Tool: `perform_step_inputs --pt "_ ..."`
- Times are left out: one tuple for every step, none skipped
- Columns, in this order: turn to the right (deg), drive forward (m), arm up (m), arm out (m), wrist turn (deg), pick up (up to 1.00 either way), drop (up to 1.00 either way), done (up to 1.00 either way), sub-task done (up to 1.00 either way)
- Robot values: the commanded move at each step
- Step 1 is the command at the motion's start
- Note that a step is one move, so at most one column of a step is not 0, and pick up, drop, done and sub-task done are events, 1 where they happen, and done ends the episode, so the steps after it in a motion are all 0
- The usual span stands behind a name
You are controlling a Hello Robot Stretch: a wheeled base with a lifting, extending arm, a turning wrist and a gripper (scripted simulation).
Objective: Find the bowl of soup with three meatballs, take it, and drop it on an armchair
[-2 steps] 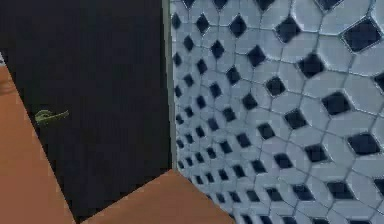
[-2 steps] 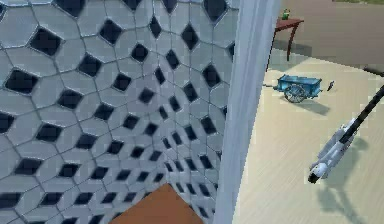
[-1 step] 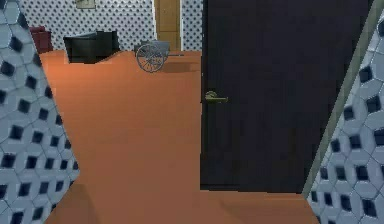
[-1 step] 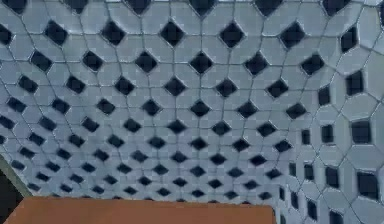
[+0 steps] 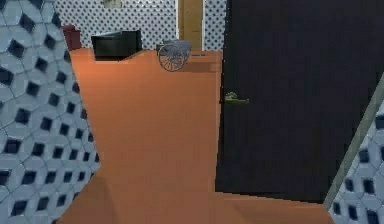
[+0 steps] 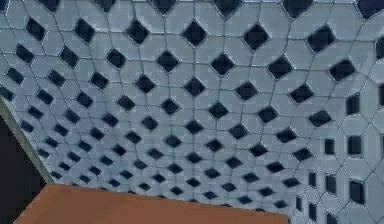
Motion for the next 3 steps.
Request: perform_step_inputs --pt "0.0 0.3 0.0 0.0 0.0 0.0 0.0 0.0 0.0" --pt "-21.0 0.0 0.0 0.0 0.0 0.0 0.0 0.0 0.0" --pt "0.0 0.9 0.0 0.0 0.0 0.0 0.0 0.0 0.0"
